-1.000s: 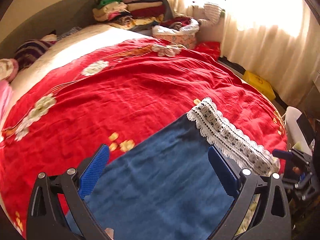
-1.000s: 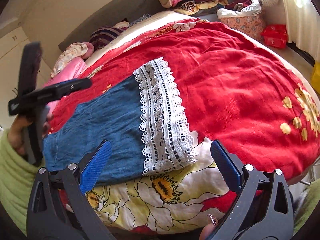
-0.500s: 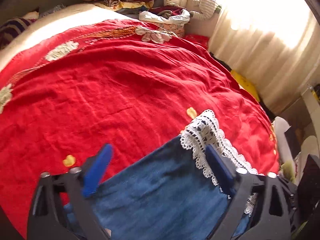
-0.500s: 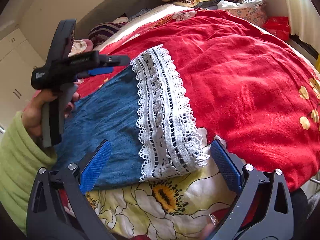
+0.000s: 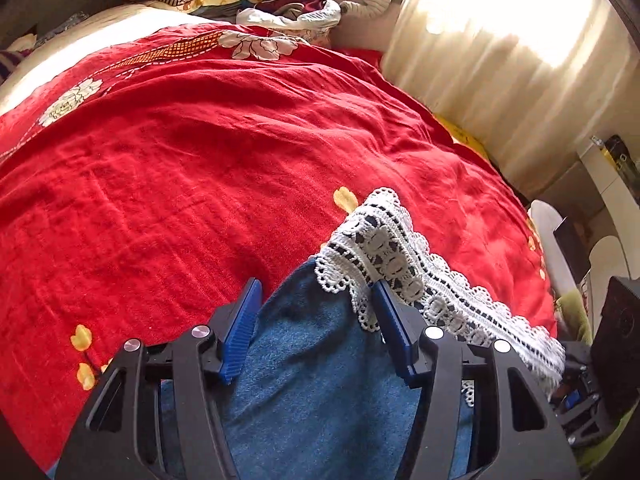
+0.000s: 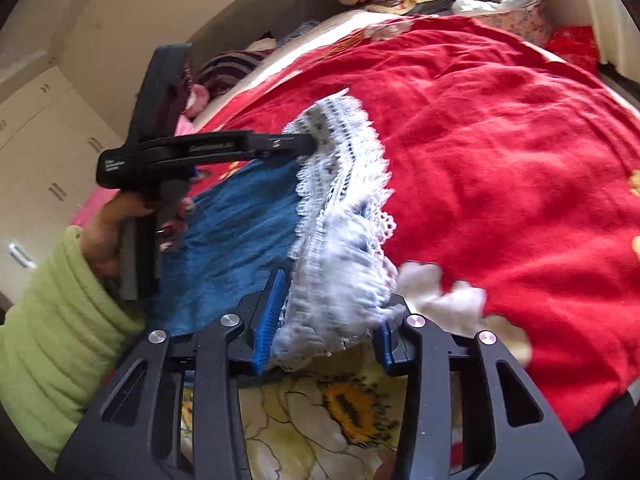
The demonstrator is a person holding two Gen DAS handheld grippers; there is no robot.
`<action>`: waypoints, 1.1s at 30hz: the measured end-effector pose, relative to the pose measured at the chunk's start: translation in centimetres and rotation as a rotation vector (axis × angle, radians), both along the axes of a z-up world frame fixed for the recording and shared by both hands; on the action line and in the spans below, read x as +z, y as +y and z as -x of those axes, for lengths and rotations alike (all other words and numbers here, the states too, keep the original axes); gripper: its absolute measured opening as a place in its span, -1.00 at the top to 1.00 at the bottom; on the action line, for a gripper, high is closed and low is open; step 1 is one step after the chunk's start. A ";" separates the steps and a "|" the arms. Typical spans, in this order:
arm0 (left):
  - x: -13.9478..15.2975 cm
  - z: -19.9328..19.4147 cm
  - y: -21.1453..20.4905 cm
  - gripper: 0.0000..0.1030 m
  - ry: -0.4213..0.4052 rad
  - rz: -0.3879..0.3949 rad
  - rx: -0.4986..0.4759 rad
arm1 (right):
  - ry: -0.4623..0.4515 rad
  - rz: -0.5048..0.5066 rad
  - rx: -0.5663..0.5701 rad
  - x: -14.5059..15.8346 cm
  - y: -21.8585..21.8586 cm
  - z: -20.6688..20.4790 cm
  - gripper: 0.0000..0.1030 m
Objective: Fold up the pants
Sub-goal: 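Grasp the lace hem with the right gripper and lift it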
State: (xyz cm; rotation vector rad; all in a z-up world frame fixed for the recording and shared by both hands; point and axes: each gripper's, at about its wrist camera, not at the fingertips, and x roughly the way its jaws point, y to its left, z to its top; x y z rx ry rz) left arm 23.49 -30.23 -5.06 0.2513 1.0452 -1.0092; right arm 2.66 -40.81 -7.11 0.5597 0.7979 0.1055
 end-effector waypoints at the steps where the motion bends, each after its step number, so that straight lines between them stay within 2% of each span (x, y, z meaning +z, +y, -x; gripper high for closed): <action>1: -0.1 0.0 0.0 0.11 0.002 0.004 0.007 | 0.001 -0.007 0.005 -0.2 0.1 -0.3 0.38; 3: 0.1 0.0 0.3 0.52 0.008 0.034 0.022 | -0.020 -0.060 0.016 -0.6 -0.1 -0.7 0.48; 5: 0.3 0.6 0.2 0.57 -0.025 0.030 0.024 | -0.037 -0.114 0.036 -0.9 -0.3 -0.9 0.58; 8: 0.6 0.9 0.6 0.62 -0.034 0.049 0.030 | -0.069 -0.120 0.065 -0.5 0.1 -0.9 0.64; 14: 2.4 1.2 3.7 0.71 -0.012 0.180 0.061 | -0.158 -0.091 0.121 0.9 1.5 -0.5 0.64; 20: 4.9 1.7 8.8 0.71 -0.039 0.271 0.102 | -0.266 0.032 0.249 4.0 6.1 -0.2 0.64; 25: 5.8 1.5 13.8 0.71 -0.052 0.310 0.176 | -0.278 0.120 0.381 6.3 11.5 -1.9 0.64; 28: 4.7 1.2 17.0 0.71 -0.036 0.270 0.277 | -0.249 0.182 0.462 6.2 15.3 -3.5 0.64; 30: 3.5 1.1 19.4 0.71 -0.019 0.215 0.372 | -0.207 0.229 0.508 5.0 17.7 -4.4 0.64; 33: 2.4 1.5 23.6 0.70 0.020 0.234 0.500 | -0.175 0.348 0.560 3.3 20.8 -4.1 0.64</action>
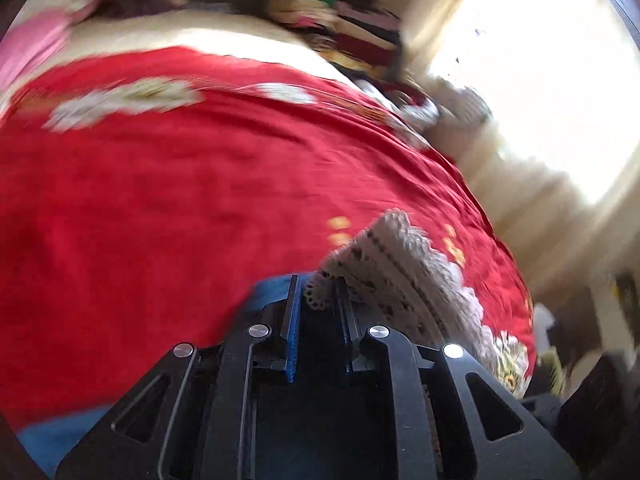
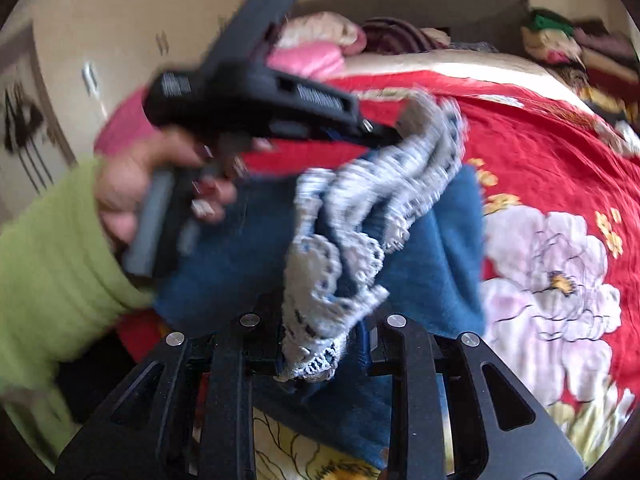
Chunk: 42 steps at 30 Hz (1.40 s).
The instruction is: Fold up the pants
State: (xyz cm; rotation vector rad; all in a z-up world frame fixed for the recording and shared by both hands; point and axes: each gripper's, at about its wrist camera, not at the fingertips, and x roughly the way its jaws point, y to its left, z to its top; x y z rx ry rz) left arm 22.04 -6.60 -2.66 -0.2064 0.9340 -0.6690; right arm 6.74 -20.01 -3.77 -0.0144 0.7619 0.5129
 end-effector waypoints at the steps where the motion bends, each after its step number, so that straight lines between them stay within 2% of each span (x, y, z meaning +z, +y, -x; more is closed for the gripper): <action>1: 0.0 0.2 1.5 0.70 0.009 0.028 0.035 | -0.013 0.030 0.010 -0.1 0.5 0.3 0.64; 3: 0.1 1.0 4.9 0.70 0.017 0.122 0.097 | -0.052 0.111 0.036 0.0 2.1 1.2 0.62; 5: 0.2 1.9 7.8 0.59 0.028 0.211 0.143 | -0.100 0.205 0.055 0.1 3.7 1.9 0.58; 7: 0.0 2.6 9.8 0.27 0.043 0.282 0.172 | -0.126 0.248 0.086 -0.3 5.1 2.4 0.49; 8: -0.4 2.9 10.5 0.21 0.066 0.327 0.178 | -0.140 0.277 0.107 -0.6 6.0 2.9 0.49; 10: -1.1 3.3 11.4 0.09 0.098 0.368 0.184 | -0.169 0.353 0.129 -1.3 7.3 3.4 0.43; 12: -1.9 3.5 11.1 0.06 0.126 0.351 0.195 | -0.225 0.431 0.151 -1.7 8.4 4.5 0.34; 14: -2.4 3.6 10.5 0.05 0.141 0.317 0.190 | -0.267 0.463 0.161 -1.6 8.7 5.5 0.25; 16: -2.5 3.5 9.6 -0.14 0.150 0.286 0.173 | -0.304 0.474 0.156 -1.4 8.3 6.2 0.03; 18: -2.5 2.8 8.3 -0.23 0.153 0.238 0.161 | -0.329 0.487 0.142 -1.1 7.8 6.7 0.02; 23: -3.2 0.8 5.5 -0.23 0.184 0.174 0.145 | -0.242 0.394 0.142 -1.0 7.1 7.1 0.08; 24: -3.4 0.5 5.3 -0.15 0.187 0.156 0.155 | -0.220 0.376 0.148 -1.1 7.2 6.8 0.40; 25: -3.6 0.2 4.9 0.20 0.189 0.132 0.166 | -0.195 0.353 0.159 -1.1 7.3 6.8 0.67; 26: -3.6 -0.1 4.6 0.47 0.188 0.120 0.170 | -0.178 0.334 0.159 -1.1 7.2 6.8 0.68; 27: -3.5 -0.1 4.5 0.63 0.187 0.129 0.167 | -0.176 0.330 0.154 -1.1 7.2 6.9 0.70; 28: -3.3 0.1 4.7 0.66 0.175 0.127 0.169 | -0.181 0.325 0.154 -0.9 7.2 6.9 0.72; 32: -1.7 0.8 4.8 0.66 0.095 0.101 0.173 | -0.219 0.312 0.191 0.5 8.3 7.5 0.72; 36: -2.3 1.1 5.2 0.65 0.083 0.037 0.173 | -0.175 0.383 0.234 -2.0 9.8 7.3 0.67; 38: -3.0 1.2 5.3 0.54 0.084 0.011 0.171 | -0.178 0.385 0.243 -2.4 9.8 7.6 0.64; 40: -3.3 1.4 5.7 0.47 0.080 0.018 0.179 | -0.163 0.350 0.259 -1.8 9.5 7.6 0.47; 41: -3.2 1.5 6.0 0.43 0.077 0.024 0.188 | -0.150 0.303 0.265 -1.3 9.0 7.8 0.41; 42: -2.9 1.8 6.2 0.33 0.070 0.024 0.196 | -0.133 0.264 0.273 -1.0 8.5 7.8 0.27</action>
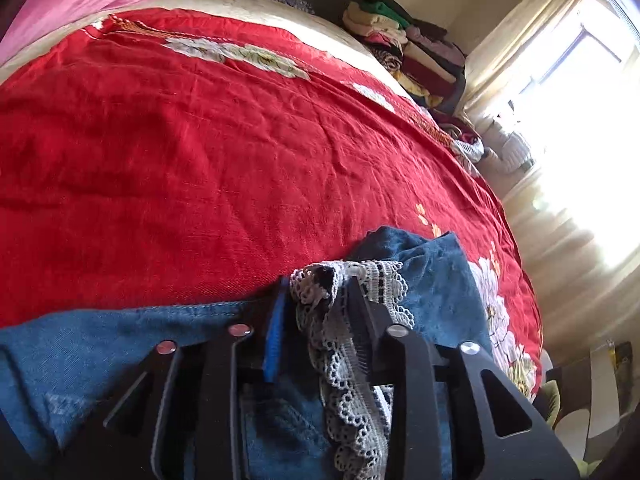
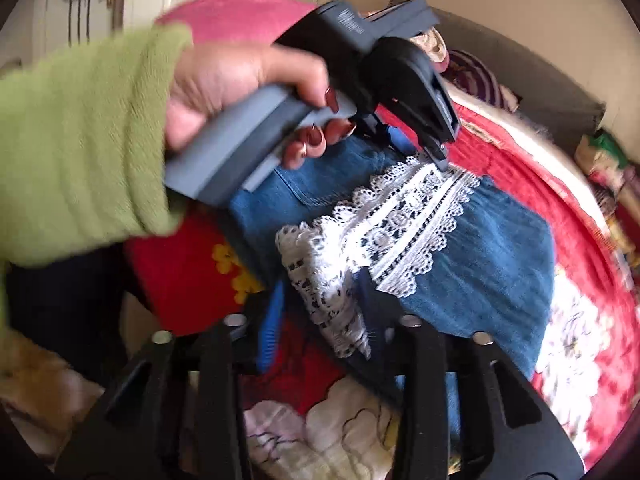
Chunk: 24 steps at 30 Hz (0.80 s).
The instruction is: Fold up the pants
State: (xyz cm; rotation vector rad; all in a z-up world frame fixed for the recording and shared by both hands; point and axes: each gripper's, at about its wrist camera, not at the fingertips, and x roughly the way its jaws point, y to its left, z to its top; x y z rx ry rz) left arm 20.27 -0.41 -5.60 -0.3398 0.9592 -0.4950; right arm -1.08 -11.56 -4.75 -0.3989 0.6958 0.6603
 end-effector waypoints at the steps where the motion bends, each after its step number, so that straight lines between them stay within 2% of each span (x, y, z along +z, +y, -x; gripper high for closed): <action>1: 0.4 0.3 0.1 0.23 -0.013 -0.003 0.004 | 0.030 -0.058 0.003 0.6 -0.9 0.2 0.15; 5: 3.2 3.1 0.7 0.16 -0.118 -0.076 0.017 | 0.067 -0.235 -0.095 2.9 -4.9 -0.1 0.04; 9: 5.1 6.2 0.8 0.16 -0.191 -0.123 0.014 | 0.077 -0.307 -0.235 3.8 -9.0 -0.7 0.04; 11: 5.7 8.0 0.7 0.16 -0.215 -0.143 0.006 | 0.100 -0.301 -0.284 3.5 -10.4 -0.6 0.06; 13: 5.8 9.6 0.6 0.23 -0.216 -0.130 -0.001 | 0.147 -0.293 -0.316 2.7 -11.1 -1.0 0.55; 14: 5.6 10.6 0.2 0.31 -0.213 -0.128 -0.016 | 0.175 -0.305 -0.316 2.3 -11.4 -1.1 0.63; 15: 5.4 11.5 -0.3 0.52 -0.212 -0.137 -0.036 | 0.187 -0.308 -0.319 2.0 -11.4 -1.0 0.65; 16: 5.1 12.5 -0.9 0.61 -0.207 -0.151 -0.060 | 0.192 -0.303 -0.318 2.0 -11.3 -1.2 0.65; 18: 4.5 13.6 -2.0 0.61 -0.195 -0.164 -0.108 | 0.197 -0.296 -0.294 1.9 -10.8 -1.2 0.65; 21: 3.6 15.0 -4.0 0.61 -0.192 -0.236 -0.181 | 0.214 -0.242 -0.302 1.1 -10.4 -1.4 0.65; 22: 3.0 15.3 -4.6 0.61 -0.185 -0.274 -0.198 | 0.225 -0.227 -0.311 0.8 -10.5 -1.7 0.65; 24: 1.0 15.9 -5.7 0.61 -0.160 -0.415 -0.223 | 0.258 -0.180 -0.349 0.0 -11.0 -1.6 0.71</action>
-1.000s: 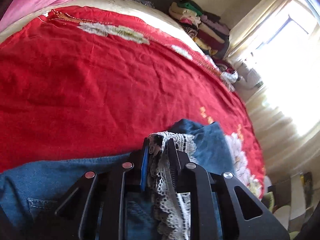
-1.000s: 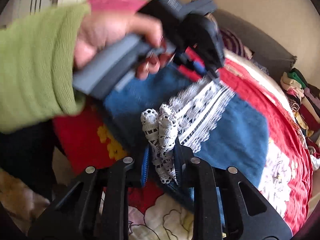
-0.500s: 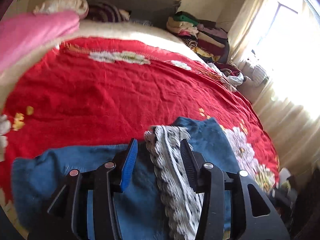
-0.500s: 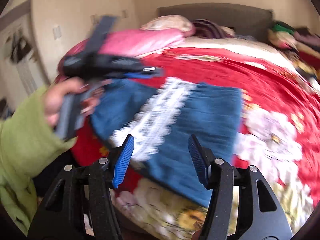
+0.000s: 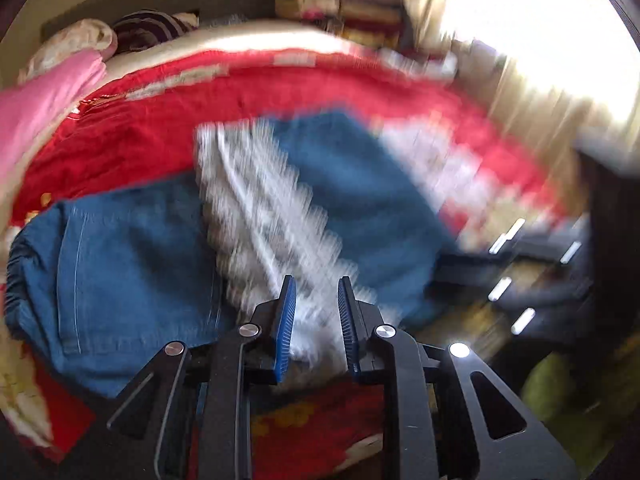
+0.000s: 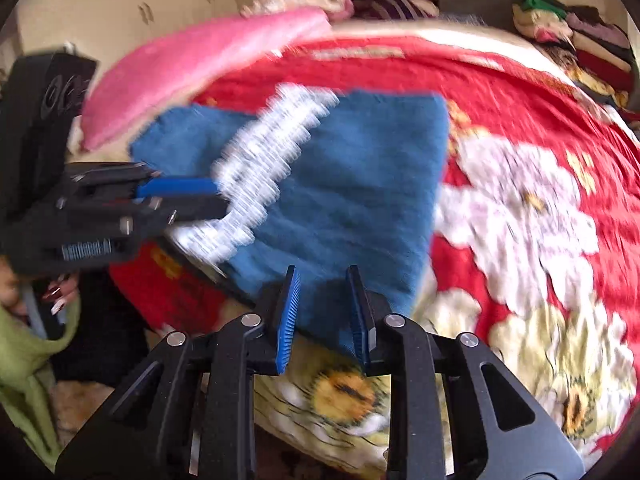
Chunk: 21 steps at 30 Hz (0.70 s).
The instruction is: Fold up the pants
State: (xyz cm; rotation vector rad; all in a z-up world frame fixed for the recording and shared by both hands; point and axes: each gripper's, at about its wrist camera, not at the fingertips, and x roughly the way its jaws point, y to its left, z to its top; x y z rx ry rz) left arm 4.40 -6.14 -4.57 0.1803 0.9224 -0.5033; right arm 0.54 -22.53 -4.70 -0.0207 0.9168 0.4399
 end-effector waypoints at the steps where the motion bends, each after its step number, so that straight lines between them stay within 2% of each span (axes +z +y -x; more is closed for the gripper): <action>1: -0.8 0.3 -0.2 0.61 0.001 -0.033 -0.008 | 0.013 0.011 -0.012 -0.3 -0.2 -0.2 0.73; 8: -1.0 1.3 1.6 0.53 -0.008 -0.015 0.017 | 0.031 0.011 -0.029 -1.3 -0.7 -0.1 0.74; 10: -0.9 1.4 2.1 0.44 -0.005 0.006 0.028 | 0.026 0.013 -0.028 -1.3 -0.6 -0.2 0.73; 12: -0.7 1.4 2.3 0.25 -0.011 0.007 0.045 | 0.021 -0.013 -0.027 -0.9 -0.9 -0.1 0.69; 14: 0.3 1.6 2.7 0.24 -0.031 0.030 0.051 | -0.014 -0.054 -0.025 0.1 -1.1 0.1 0.60; 16: 1.2 1.8 3.1 0.21 -0.066 0.043 0.067 | -0.056 -0.071 -0.032 1.2 -1.4 0.4 0.29; 19: 2.4 1.5 3.8 0.03 -0.098 0.059 0.087 | -0.093 -0.091 -0.056 2.5 -2.1 0.1 0.22; 21: 2.9 0.9 4.2 0.00 -0.106 0.064 0.100 | -0.101 -0.094 -0.069 3.0 -2.6 -0.6 0.13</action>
